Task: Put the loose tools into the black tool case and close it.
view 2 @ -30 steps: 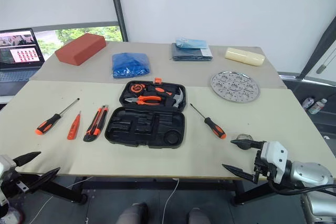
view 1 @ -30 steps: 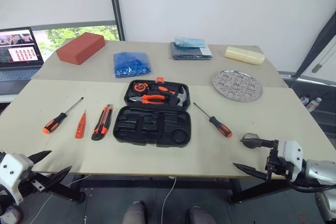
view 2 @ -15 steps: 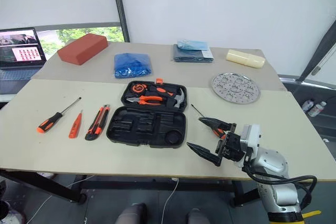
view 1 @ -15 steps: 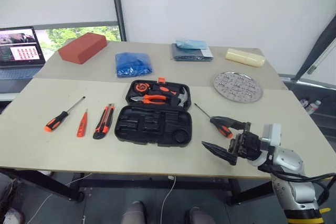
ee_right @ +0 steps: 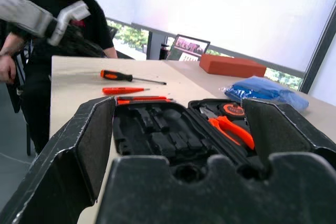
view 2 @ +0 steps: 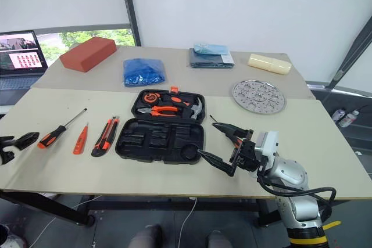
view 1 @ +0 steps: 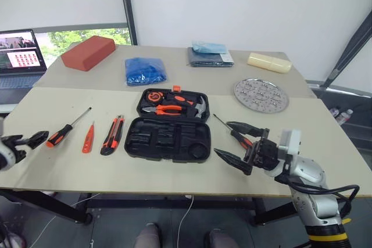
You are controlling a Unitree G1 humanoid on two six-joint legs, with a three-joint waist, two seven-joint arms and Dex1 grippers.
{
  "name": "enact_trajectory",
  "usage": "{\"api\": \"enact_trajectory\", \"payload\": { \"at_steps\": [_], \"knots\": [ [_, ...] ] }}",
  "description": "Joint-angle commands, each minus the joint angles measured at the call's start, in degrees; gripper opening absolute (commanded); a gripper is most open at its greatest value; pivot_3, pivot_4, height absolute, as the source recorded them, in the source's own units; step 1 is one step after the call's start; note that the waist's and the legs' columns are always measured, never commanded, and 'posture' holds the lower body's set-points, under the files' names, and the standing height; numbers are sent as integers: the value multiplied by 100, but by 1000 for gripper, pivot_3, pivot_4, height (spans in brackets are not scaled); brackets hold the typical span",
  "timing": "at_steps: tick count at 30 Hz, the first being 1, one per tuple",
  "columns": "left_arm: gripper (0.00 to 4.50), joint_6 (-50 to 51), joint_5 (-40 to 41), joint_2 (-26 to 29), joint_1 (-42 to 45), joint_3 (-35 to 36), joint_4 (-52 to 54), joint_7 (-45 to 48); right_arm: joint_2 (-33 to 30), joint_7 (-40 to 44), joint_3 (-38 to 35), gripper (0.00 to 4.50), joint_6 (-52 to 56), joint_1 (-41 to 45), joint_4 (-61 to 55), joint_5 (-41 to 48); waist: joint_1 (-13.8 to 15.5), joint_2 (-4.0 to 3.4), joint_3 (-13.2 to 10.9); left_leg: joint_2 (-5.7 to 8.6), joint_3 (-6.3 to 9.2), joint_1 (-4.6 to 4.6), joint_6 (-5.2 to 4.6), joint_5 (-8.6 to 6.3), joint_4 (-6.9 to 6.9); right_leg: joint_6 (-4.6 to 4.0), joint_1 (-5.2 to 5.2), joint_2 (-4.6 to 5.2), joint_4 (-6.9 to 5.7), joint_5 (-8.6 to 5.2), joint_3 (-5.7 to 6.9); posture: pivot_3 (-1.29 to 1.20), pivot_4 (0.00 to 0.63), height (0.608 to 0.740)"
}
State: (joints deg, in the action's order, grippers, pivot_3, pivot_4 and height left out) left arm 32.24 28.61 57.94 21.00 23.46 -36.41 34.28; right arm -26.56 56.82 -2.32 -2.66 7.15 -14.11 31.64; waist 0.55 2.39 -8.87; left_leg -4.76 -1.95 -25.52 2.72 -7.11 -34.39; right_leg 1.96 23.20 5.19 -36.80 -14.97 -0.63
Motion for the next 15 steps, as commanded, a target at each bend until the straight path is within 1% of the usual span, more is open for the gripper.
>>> {"api": "enact_trajectory", "payload": {
  "at_steps": [1,3,4,6,8,11,12,15],
  "knots": [
    [4500,-557,-775,21,901,-690,-1308,547,-74,-108,-145,4433,17,-102,-276,4,-19,9,3,-1,0,-3,-20,12,-1,3,2,-6,-11,-4,-3,0,150,740],
    [3973,-636,-1032,-66,1341,-969,-1801,791,-121,-145,-187,4500,39,-169,-358,10,-31,10,3,-7,0,-4,-7,1,6,5,8,-15,-20,-18,-4,0,150,740],
    [3789,-666,-1142,-95,1491,-1084,-1967,926,-144,-157,-206,4500,49,-193,-385,17,-28,11,3,-7,0,-4,-4,-2,11,5,10,-17,-23,-26,-4,0,150,740],
    [2951,-739,-1325,-118,1665,-1251,-2190,1236,-191,-185,-236,4500,83,-230,-445,40,-17,9,2,-6,1,-1,-4,-2,21,5,13,-18,-28,-35,-3,0,150,740],
    [2281,-771,-1397,-120,1760,-1288,-2351,1479,-226,-205,-250,4500,110,-252,-479,57,-18,9,2,-8,1,1,-3,-2,22,3,13,-19,-29,-37,-3,0,150,740],
    [1203,-1123,-1467,-76,1750,-1210,-2493,1639,-282,-218,-254,4500,133,-220,-470,66,-11,9,2,-6,1,4,-2,-1,13,4,6,-14,-30,-38,-4,0,150,740],
    [954,-1281,-1457,-55,1742,-1150,-2516,1698,-303,-216,-257,4500,142,-189,-455,66,-10,9,2,-6,1,4,-1,-1,9,4,4,-14,-29,-38,-4,0,150,740],
    [926,-2025,-1228,-9,1695,-836,-2324,2157,-388,-168,-313,4500,166,-69,-388,81,-15,11,1,-7,1,3,0,-1,-6,6,2,-12,-29,-36,-4,0,150,740]
  ]
}}
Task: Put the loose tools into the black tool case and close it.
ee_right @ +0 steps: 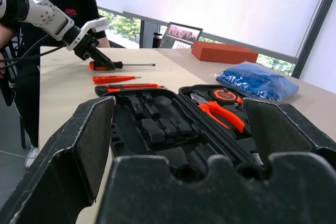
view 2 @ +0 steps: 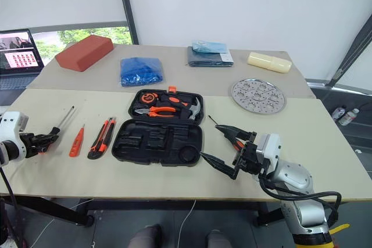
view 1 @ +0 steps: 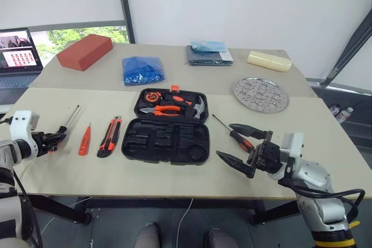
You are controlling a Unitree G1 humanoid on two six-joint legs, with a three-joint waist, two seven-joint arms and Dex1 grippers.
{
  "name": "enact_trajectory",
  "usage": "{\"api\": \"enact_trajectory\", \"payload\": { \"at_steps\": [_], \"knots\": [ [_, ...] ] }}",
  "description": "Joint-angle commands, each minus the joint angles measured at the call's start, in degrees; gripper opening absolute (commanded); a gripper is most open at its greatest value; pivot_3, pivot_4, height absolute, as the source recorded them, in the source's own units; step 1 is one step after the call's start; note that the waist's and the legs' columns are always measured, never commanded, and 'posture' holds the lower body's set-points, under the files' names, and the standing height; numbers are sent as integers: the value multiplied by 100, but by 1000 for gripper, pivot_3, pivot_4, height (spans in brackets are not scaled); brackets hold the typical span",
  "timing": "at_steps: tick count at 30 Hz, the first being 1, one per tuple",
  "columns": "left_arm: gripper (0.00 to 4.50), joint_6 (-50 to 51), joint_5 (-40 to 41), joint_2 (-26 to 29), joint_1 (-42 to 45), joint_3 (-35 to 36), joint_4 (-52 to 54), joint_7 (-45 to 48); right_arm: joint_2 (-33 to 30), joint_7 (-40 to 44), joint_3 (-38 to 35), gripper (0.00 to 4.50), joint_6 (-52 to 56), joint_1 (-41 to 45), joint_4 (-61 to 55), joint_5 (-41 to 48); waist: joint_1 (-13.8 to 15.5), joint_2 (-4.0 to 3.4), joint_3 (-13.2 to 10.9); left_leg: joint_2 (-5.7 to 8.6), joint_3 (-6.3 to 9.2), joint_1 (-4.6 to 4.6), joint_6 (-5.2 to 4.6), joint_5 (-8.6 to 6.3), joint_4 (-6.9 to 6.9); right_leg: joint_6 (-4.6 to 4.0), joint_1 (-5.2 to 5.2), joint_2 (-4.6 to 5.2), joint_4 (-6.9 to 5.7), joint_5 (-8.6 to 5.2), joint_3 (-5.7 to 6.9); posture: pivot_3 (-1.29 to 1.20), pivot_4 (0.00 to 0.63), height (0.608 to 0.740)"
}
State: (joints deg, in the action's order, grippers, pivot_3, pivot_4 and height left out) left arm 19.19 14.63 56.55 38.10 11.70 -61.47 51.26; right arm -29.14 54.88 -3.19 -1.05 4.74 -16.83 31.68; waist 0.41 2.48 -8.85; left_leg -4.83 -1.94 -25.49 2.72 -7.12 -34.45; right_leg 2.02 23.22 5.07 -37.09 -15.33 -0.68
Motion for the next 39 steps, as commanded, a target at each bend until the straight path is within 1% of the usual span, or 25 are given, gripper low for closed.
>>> {"api": "enact_trajectory", "payload": {
  "at_steps": [1,3,4,5,8,11,12,13,18,22,24,27,36,38,39],
  "knots": [
    [926,-1146,316,127,-39,483,426,797,-194,59,-282,4500,9,242,-54,90,0,5,-2,-1,0,-1,0,0,-3,2,1,0,0,1,0,0,150,740],
    [926,-1858,466,107,-133,566,974,1459,-331,124,-402,4500,4,359,78,114,15,14,-7,-5,0,-5,4,-1,-11,-6,2,-1,-1,9,2,0,150,740],
    [926,-2144,446,97,-201,491,1234,1769,-392,164,-447,4500,-7,408,151,120,34,15,-8,-8,0,-7,7,-3,-15,-13,2,0,0,13,4,0,150,740],
    [926,-2326,482,-44,-131,285,1717,2146,-511,249,-532,4500,15,507,316,133,48,15,-8,-8,0,-8,10,-4,-19,-15,-5,2,0,14,6,0,150,740],
    [926,-2885,181,-498,190,-507,2685,2764,-793,528,-606,4500,138,733,713,150,156,8,-12,2,-3,-12,14,-7,-31,-20,-15,14,5,10,7,0,150,740],
    [926,-3340,-320,-1002,623,-1210,2920,2948,-940,768,-500,4500,79,871,967,10,205,6,-11,4,-20,-15,7,-3,-43,-23,-26,15,8,10,-4,0,150,740],
    [926,-3490,-543,-1136,763,-1411,2851,2889,-949,802,-488,4500,74,905,1012,-14,188,6,-11,4,-21,-16,-6,6,-47,-19,-26,11,8,13,-9,0,150,740],
    [926,-3624,-749,-1239,870,-1583,2758,2834,-950,820,-490,4500,76,926,1040,-25,164,6,-11,3,-21,-17,-26,18,-49,3,-25,7,7,26,-11,0,150,740],
    [926,-4657,-1969,-1741,1534,-2376,1559,2061,-898,782,-523,4500,84,834,943,-65,20,5,-12,1,-20,-25,-37,23,-45,21,-10,-4,-1,32,-24,0,150,740],
    [926,-5152,-2509,-1934,1928,-2644,717,1495,-859,660,-616,4500,109,533,678,-43,7,6,-12,2,-20,-32,-40,21,-45,28,-4,-4,0,28,-26,0,150,740],
    [926,-5262,-2657,-1998,2046,-2711,408,1322,-852,597,-675,4500,99,358,565,-35,27,6,-13,3,-19,-37,-40,21,-45,29,-3,-4,0,27,-24,0,150,740],
    [926,-5363,-2746,-2084,2115,-2753,155,1304,-838,498,-721,4500,103,199,446,-16,30,6,-13,5,-19,-40,-39,21,-52,33,-4,0,0,27,-24,0,150,740],
    [926,-5445,-3012,-2296,2251,-2844,-122,1080,-781,380,-694,4500,143,-31,260,23,32,6,-13,5,-19,-41,-39,22,-60,37,-7,-1,0,29,-24,0,150,740],
    [1925,-5513,-3060,-2300,2280,-2842,-168,992,-779,372,-693,4500,162,-55,247,43,32,6,-13,5,-18,-41,-39,22,-59,37,-7,-1,-1,30,-24,0,150,740],
    [2130,-5535,-3058,-2303,2289,-2826,-185,960,-778,368,-695,4500,170,-63,242,51,32,6,-13,5,-18,-41,-39,22,-59,37,-7,-1,-1,30,-24,0,150,740]
  ]
}}
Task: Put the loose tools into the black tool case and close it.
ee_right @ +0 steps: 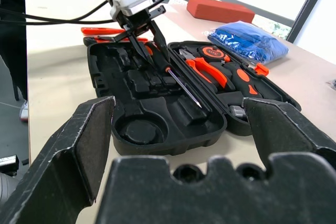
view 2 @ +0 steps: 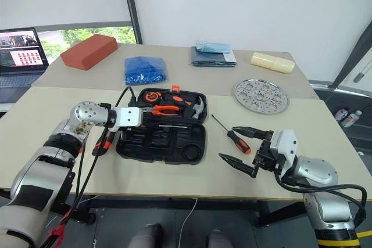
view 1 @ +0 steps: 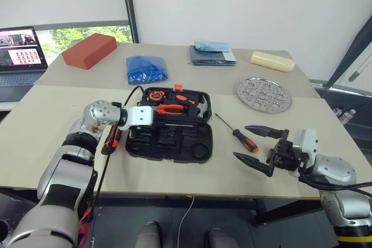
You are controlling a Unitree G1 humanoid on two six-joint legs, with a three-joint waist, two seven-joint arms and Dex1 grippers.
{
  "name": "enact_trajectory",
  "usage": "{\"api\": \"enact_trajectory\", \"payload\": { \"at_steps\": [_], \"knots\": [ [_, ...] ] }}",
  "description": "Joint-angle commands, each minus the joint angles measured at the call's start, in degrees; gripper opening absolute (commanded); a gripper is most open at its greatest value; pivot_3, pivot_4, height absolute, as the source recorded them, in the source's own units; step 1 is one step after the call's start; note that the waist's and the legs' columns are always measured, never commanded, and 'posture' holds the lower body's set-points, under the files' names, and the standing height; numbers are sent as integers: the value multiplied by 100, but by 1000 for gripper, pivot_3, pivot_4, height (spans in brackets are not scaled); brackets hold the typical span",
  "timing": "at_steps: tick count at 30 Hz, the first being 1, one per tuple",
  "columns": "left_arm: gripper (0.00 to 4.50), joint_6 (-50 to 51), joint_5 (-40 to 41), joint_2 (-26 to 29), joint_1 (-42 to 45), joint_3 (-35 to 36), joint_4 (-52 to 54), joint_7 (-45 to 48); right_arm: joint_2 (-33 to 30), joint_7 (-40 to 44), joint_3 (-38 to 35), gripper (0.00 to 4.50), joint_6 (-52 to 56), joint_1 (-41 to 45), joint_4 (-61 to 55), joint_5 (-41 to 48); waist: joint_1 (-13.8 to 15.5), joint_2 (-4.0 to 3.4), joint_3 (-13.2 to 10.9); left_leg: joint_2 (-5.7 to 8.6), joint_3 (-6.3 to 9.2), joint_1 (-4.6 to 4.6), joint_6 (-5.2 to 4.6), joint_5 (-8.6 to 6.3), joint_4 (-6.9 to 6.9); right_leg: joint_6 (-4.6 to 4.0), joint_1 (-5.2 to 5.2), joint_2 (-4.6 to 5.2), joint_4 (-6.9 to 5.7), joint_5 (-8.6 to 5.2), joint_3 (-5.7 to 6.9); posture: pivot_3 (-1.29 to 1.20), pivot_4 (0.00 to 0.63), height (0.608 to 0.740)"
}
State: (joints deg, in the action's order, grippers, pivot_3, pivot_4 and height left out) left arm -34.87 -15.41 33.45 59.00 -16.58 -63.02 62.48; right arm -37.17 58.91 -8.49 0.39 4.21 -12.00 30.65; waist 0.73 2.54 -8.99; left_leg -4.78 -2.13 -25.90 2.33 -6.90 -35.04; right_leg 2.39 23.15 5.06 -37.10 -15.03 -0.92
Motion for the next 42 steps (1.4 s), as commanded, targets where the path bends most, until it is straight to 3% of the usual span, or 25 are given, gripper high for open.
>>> {"api": "enact_trajectory", "payload": {
  "at_steps": [1,4,7,10,17,25,28,32,36,40,42],
  "knots": [
    [2515,-211,80,-4,197,86,-27,-34,21,-37,-170,4500,42,-26,-246,166,13,0,0,0,0,0,0,0,0,0,-1,0,0,0,0,0,150,740],
    [3334,531,1502,-241,146,1112,113,660,16,-72,-221,4500,129,-149,-292,228,22,0,0,0,1,0,1,1,-5,4,-2,0,-2,0,1,0,150,740],
    [3334,1518,2221,-357,38,1688,299,960,33,-121,-251,4500,172,-230,-319,260,-3,0,0,0,3,-7,0,1,-12,2,-2,0,-1,3,2,0,150,740],
    [2652,2330,2333,-530,-292,1752,727,724,101,-183,-235,4500,171,-276,-321,249,-24,-3,1,0,6,-5,-2,2,-10,2,-2,-2,-3,4,1,0,150,740],
    [122,3439,1859,-905,-917,1318,1498,-107,188,-220,-192,4500,158,-273,-291,188,-3,-1,0,1,6,0,-3,2,-15,4,-7,-2,-5,5,0,0,150,740],
    [122,4582,1573,-955,-1286,921,2154,-460,244,-288,-191,4500,127,-415,-348,160,-3,-8,5,1,10,44,-1,1,-15,15,-54,-2,-1,-3,1,0,150,740],
    [122,4220,2017,-1035,-1411,1328,2590,-553,287,-411,-197,4500,133,-420,-396,122,-5,-16,9,2,10,67,2,-1,-12,36,-77,1,2,-20,1,0,150,740],
    [1236,3604,2757,-778,-1663,1970,3145,-56,243,-617,-441,4500,154,-524,-412,92,-10,-14,7,0,10,62,2,-1,-11,35,-71,1,2,-19,1,0,150,740],
    [2749,3052,3445,-219,-2250,2584,3692,717,150,-851,-800,4500,229,-856,-400,59,-39,-16,8,0,9,61,-1,1,7,-10,-65,1,6,2,1,0,150,740],
    [4284,3117,4147,559,-3925,3147,5000,1539,103,-1356,-1333,4500,332,-1707,-245,-369,-85,-41,22,1,7,71,-2,-8,32,-16,-69,5,13,-14,0,0,150,740],
    [4409,3517,4489,742,-4623,3396,5549,1522,142,-1372,-1517,4500,379,-1974,-137,-301,-78,-44,19,2,4,73,-4,-19,33,-19,-70,10,11,-28,2,0,150,740]
  ]
}}
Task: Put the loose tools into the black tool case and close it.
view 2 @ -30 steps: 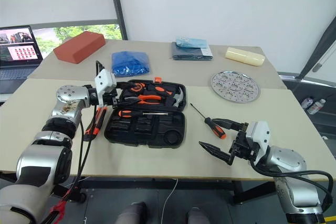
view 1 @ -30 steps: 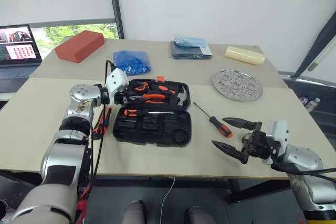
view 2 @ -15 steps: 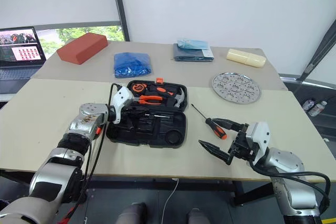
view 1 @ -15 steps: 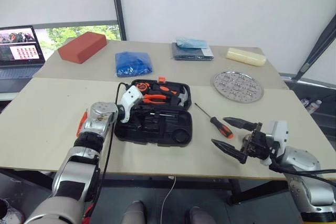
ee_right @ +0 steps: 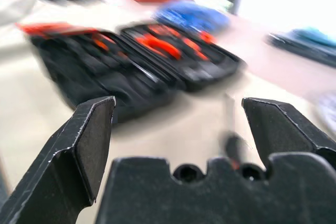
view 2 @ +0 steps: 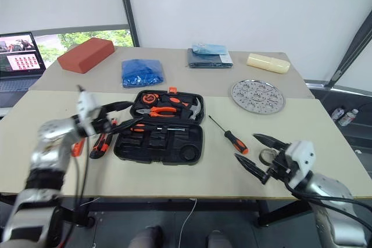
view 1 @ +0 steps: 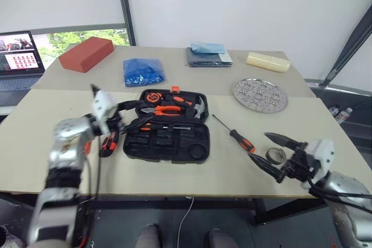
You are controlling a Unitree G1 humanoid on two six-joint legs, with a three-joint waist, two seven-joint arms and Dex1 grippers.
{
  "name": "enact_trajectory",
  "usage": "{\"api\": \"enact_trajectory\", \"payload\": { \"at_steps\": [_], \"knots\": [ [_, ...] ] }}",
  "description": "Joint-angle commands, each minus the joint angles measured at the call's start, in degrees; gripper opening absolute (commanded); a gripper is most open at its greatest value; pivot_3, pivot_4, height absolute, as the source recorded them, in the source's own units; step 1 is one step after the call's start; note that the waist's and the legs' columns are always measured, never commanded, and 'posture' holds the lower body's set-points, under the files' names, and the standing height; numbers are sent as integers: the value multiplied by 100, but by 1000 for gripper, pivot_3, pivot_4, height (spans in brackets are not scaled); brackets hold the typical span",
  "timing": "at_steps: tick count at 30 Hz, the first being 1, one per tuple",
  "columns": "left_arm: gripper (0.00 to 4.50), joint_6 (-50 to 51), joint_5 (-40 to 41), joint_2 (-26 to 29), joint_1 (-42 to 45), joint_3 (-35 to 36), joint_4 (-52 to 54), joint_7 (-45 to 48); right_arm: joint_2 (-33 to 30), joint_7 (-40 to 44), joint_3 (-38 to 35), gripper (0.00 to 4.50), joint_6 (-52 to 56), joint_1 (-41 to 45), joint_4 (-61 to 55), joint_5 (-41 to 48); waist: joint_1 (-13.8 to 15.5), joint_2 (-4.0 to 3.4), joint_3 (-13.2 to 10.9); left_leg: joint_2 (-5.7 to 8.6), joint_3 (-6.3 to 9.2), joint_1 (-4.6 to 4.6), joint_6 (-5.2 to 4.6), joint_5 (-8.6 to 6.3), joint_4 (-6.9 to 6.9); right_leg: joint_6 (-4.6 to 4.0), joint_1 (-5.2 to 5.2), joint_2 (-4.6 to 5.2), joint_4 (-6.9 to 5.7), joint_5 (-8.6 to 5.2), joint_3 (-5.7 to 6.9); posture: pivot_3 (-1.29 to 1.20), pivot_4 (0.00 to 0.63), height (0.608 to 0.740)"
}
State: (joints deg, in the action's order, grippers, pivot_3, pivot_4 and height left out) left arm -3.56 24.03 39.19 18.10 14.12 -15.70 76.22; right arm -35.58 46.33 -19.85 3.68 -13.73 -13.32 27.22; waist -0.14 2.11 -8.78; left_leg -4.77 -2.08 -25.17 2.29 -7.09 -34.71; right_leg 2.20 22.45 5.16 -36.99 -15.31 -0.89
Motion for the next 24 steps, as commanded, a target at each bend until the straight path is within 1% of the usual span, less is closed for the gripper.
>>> {"api": "enact_trajectory", "payload": {
  "at_steps": [1,3,4,5,8,12,14,15,16,19,21,22,24],
  "knots": [
    [4409,460,666,219,-868,439,1066,153,-18,-138,-439,4500,89,-292,52,30,24,-2,-5,-1,0,0,0,0,-2,-2,0,1,0,-4,2,0,150,740],
    [4409,424,782,256,-1419,612,1432,158,-55,-126,-487,4500,180,-424,105,34,48,-5,-6,-3,0,-1,11,-6,-8,-24,1,6,1,-31,5,0,150,740],
    [4409,439,834,255,-1638,694,1562,120,-79,-103,-497,4500,249,-449,99,69,58,-6,-7,-4,0,0,40,-24,-12,-4,0,8,1,-41,6,0,150,740],
    [4409,461,892,237,-1829,786,1691,65,-142,-56,-485,4500,359,-424,55,119,59,-8,-7,-4,-1,1,44,-27,-13,-4,-2,10,3,-39,6,0,150,740],
    [4409,607,1041,177,-2266,868,2149,-71,-404,-27,-382,4500,863,-34,-83,269,46,-23,-15,-5,-8,10,48,-30,-13,-8,16,19,14,-36,7,0,150,740],
    [4409,630,1078,50,-2408,799,2412,-313,-995,-221,217,4500,2212,1070,-203,264,2,-36,-22,-4,-17,10,48,-30,-14,-10,21,27,23,-35,3,0,150,740],
    [4409,664,1113,-14,-2363,755,2509,-456,-1246,-288,695,4500,2937,1755,-126,155,0,-35,-22,-5,-19,8,47,-29,-11,-18,29,26,21,-27,4,0,150,740],
    [4409,688,1132,-28,-2355,742,2545,-498,-1305,-286,836,4500,3141,1953,-101,128,-8,-38,-22,-6,-18,9,47,-29,-13,-19,26,22,19,-22,5,0,150,740],
    [4409,735,1166,-37,-2334,710,2603,-528,-1355,-248,1149,4500,3408,2343,43,28,-5,-37,-23,-5,-20,11,46,-28,-19,-19,31,23,14,-17,1,0,150,740],
    [4409,833,1221,-51,-2291,638,2736,-568,-1314,-241,1881,4500,3976,3277,545,-274,16,-35,-22,-5,-19,-14,21,-12,-15,-20,47,11,16,-7,-3,0,150,740],
    [4409,836,1233,-49,-2278,609,2781,-588,-1236,-325,2148,4500,4305,3655,818,-404,36,-35,-22,-2,-20,-47,-16,11,-14,-31,50,7,13,4,-11,0,150,740],
    [4409,825,1236,-52,-2268,600,2802,-609,-1181,-360,2306,4500,4370,3842,995,-521,35,-34,-22,-1,-21,-65,-18,10,-14,-5,64,6,14,16,-17,0,150,740],
    [4409,793,1224,-57,-2260,589,2854,-648,-1056,-476,2589,4500,4444,4164,1364,-797,50,-34,-22,0,-20,-90,-25,6,-14,3,84,2,14,15,-17,0,150,740]
  ]
}}
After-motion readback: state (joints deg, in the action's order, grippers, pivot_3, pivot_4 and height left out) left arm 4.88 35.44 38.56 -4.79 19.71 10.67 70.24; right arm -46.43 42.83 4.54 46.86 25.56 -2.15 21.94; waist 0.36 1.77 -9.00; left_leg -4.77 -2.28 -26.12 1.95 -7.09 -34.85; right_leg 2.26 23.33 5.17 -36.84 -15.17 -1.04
